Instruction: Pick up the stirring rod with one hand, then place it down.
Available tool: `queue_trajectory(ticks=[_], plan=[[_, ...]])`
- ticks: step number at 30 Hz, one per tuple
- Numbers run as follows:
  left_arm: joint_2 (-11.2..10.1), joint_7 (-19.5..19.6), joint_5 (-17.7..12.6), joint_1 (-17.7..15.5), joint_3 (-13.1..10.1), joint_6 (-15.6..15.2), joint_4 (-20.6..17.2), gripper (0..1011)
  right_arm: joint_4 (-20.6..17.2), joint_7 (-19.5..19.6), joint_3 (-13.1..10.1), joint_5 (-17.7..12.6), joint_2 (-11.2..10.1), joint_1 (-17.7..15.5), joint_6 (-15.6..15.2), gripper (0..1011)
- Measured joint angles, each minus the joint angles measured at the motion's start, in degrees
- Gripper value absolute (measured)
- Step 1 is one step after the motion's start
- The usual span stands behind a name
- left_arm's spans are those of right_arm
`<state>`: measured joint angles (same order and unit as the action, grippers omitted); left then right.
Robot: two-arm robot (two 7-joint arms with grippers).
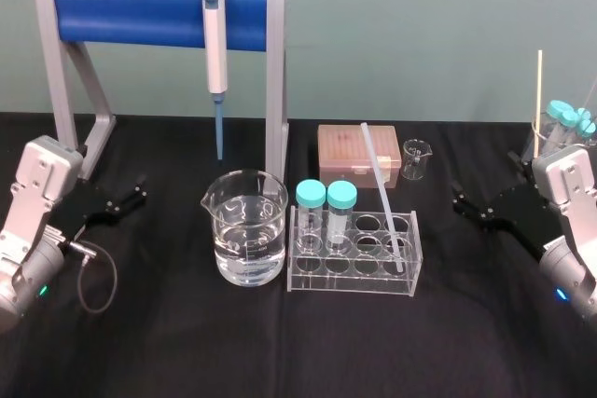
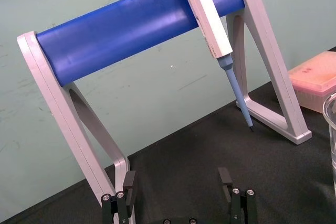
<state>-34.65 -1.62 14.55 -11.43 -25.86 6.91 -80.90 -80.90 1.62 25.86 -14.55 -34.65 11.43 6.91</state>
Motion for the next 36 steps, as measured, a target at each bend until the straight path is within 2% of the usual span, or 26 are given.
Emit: queue_trajectory(ticks=[28, 33, 36], plan=[[0.0, 0.0, 0.0, 0.0, 0.0, 0.0, 0.0, 1000, 0.0, 0.0, 0.0, 0.0, 0.0, 0.0, 0.0, 1003], [0.0, 0.0, 0.0, 0.0, 0.0, 0.0, 0.0, 1000, -0.9, -1.0, -1.1, -0.7, 0.2, -0.6, -0.4, 1003], [0.0, 0.0, 0.0, 0.0, 0.0, 0.0, 0.0, 1000, -2.4, -2.4, -2.6, -2.9, 0.6, -1.1, -1.1, 1003]])
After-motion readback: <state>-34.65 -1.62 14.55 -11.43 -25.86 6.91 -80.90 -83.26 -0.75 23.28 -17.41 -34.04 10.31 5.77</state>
